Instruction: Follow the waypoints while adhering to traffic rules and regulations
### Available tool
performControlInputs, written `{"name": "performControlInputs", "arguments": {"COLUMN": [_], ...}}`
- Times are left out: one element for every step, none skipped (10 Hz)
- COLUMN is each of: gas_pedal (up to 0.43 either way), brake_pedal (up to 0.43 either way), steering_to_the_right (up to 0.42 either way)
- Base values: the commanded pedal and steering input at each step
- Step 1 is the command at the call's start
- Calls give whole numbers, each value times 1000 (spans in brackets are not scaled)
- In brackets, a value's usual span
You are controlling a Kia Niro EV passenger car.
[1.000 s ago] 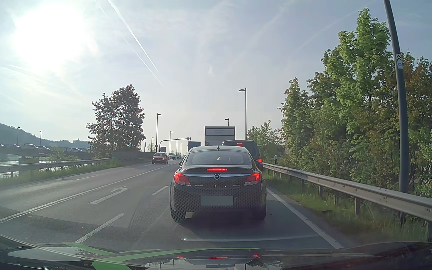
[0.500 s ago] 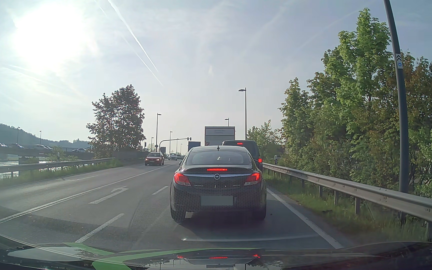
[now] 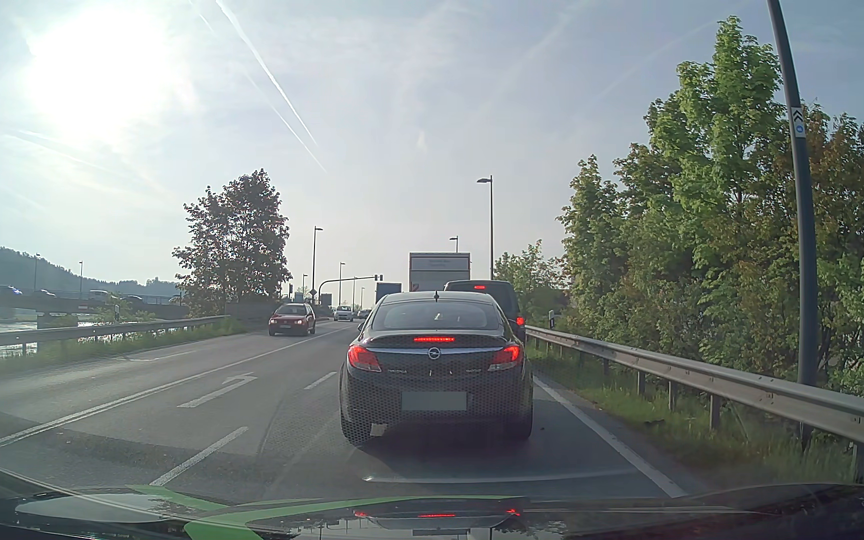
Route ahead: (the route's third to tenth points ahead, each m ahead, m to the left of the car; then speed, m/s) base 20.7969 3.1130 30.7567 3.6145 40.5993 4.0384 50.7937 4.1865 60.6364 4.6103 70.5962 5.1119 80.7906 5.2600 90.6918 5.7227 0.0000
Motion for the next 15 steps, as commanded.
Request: {"name": "performControlInputs", "arguments": {"gas_pedal": [0, 0, 0, 0, 0, 0, 0, 0, 0, 0, 0, 0, 0, 0, 0], "brake_pedal": [268, 268, 268, 268, 268, 268, 268, 268, 268, 268, 268, 268, 268, 268, 268], "steering_to_the_right": [0, 0, 0, 0, 0, 0, 0, 0, 0, 0, 0, 1, 0, 0, 0]}}
